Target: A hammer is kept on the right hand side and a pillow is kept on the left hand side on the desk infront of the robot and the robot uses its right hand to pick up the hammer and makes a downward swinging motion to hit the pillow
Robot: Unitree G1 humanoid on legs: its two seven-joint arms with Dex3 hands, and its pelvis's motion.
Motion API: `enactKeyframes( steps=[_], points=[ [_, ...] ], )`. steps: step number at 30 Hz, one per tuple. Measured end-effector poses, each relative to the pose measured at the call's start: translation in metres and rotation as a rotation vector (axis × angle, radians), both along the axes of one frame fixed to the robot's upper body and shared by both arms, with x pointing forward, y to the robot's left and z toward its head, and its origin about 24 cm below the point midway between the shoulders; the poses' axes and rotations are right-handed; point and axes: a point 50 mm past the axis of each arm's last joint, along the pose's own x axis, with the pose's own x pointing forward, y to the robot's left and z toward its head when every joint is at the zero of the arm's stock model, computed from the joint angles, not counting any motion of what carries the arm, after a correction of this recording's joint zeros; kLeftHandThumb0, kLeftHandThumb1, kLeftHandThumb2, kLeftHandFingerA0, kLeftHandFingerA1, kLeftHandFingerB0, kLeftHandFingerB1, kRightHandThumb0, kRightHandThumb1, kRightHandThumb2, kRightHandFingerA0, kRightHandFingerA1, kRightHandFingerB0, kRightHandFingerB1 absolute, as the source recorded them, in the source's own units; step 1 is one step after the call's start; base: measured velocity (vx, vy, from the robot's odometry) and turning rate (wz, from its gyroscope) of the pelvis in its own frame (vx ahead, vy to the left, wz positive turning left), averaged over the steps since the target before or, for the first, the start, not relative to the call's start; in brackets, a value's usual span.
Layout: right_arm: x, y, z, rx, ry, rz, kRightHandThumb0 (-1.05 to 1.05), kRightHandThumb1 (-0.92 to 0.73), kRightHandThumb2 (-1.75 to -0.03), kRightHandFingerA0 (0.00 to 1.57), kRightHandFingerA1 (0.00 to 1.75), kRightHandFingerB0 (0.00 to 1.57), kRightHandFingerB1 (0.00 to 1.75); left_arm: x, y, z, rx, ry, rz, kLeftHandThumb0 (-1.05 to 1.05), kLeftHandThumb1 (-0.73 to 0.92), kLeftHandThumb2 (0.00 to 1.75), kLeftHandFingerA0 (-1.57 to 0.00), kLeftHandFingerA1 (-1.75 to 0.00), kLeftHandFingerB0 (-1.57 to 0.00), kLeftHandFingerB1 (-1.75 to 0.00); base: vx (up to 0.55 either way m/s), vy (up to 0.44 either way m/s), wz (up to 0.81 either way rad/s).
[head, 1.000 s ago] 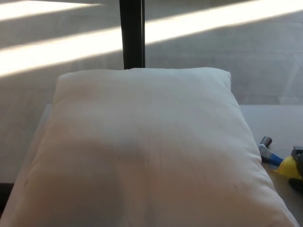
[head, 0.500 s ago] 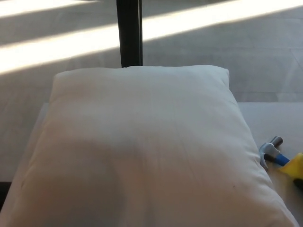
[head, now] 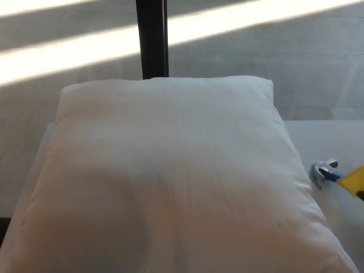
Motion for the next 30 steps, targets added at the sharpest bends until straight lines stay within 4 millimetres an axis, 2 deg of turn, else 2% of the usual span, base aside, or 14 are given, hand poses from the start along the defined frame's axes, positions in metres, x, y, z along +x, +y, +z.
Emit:
enactKeyframes(
  steps=[2, 5, 7, 11, 12, 16, 17, 19, 21, 25, 30],
  points=[
    [0.006, 0.001, 0.009, 0.053, -0.023, -0.004, -0.20, -0.50, -1.23, 0.99, 1.75, 0.88, 1.47, -0.001, 0.000, 0.000, 0.000, 0.003, 0.000, -0.61, 0.76, 0.63, -0.79, -0.58, -0.58, -0.49, 0.00, 0.000, 0.00],
    [0.016, 0.008, 0.025, 0.132, -0.064, 0.005, -0.20, -0.52, -1.21, 0.99, 1.75, 0.88, 1.49, -0.002, 0.000, 0.000, 0.001, 0.004, -0.001, -0.61, 0.77, 0.63, -0.78, -0.59, -0.58, -0.49, 0.00, 0.000, 0.00],
    [0.023, 0.013, 0.037, 0.187, -0.094, 0.017, -0.20, -0.48, -1.28, 1.01, 1.75, 0.88, 1.54, -0.001, 0.000, 0.000, 0.003, 0.002, -0.005, -0.59, 0.77, 0.63, -0.75, -0.55, -0.57, -0.50, 0.00, 0.000, 0.00],
    [0.033, 0.027, 0.054, 0.271, -0.123, 0.040, -0.20, -0.51, -1.20, 1.03, 1.75, 0.84, 1.58, -0.003, -0.001, -0.001, 0.000, 0.010, -0.005, -0.63, 0.77, 0.63, -0.74, -0.54, -0.56, -0.48, 0.00, 0.000, 0.00],
    [0.035, 0.030, 0.057, 0.286, -0.125, 0.044, -0.20, -0.49, -1.23, 0.99, 1.75, 0.81, 1.62, -0.004, -0.001, -0.001, -0.001, 0.012, -0.005, -0.62, 0.78, 0.63, -0.74, -0.54, -0.55, -0.47, 0.00, 0.000, 0.00],
    [0.045, 0.044, 0.075, 0.371, -0.137, 0.068, -0.24, -0.44, -1.29, 1.01, 1.75, 0.83, 1.67, -0.009, -0.001, -0.002, -0.001, 0.027, -0.007, -0.62, 0.77, 0.63, -0.75, -0.55, -0.57, -0.48, 0.00, 0.000, 0.00],
    [0.048, 0.048, 0.081, 0.395, -0.145, 0.078, -0.23, -0.46, -1.27, 1.02, 1.75, 0.85, 1.62, -0.010, -0.002, -0.002, -0.002, 0.029, -0.007, -0.61, 0.77, 0.63, -0.80, -0.58, -0.64, -0.50, 0.00, 0.000, 0.00],
    [0.053, 0.054, 0.092, 0.433, -0.159, 0.094, -0.22, -0.48, -1.28, 1.02, 1.75, 0.86, 1.62, -0.011, -0.002, -0.002, -0.002, 0.032, -0.004, -0.61, 0.76, 0.63, -0.81, -0.59, -0.65, -0.50, 0.00, 0.000, 0.00],
    [0.059, 0.064, 0.108, 0.490, -0.176, 0.118, -0.22, -0.48, -1.26, 0.98, 1.75, 0.80, 1.65, -0.013, -0.002, -0.003, -0.002, 0.038, -0.004, -0.62, 0.77, 0.63, -0.78, -0.57, -0.61, -0.49, 0.00, 0.000, 0.00],
    [0.065, 0.081, 0.130, 0.580, -0.190, 0.168, -0.23, -0.57, -1.19, 0.98, 1.75, 0.81, 1.65, -0.014, -0.002, -0.003, -0.003, 0.043, -0.004, -0.62, 0.77, 0.63, -0.79, -0.56, -0.60, -0.48, 0.00, 0.000, 0.00],
    [0.071, 0.104, 0.151, 0.729, -0.194, 0.221, -0.31, -0.61, -1.22, 1.07, 1.75, 0.77, 1.67, -0.017, -0.002, -0.003, -0.003, 0.050, -0.003, -0.64, 0.78, 0.64, -0.73, -0.53, -0.56, -0.47, 0.00, 0.000, 0.00]
  ],
)
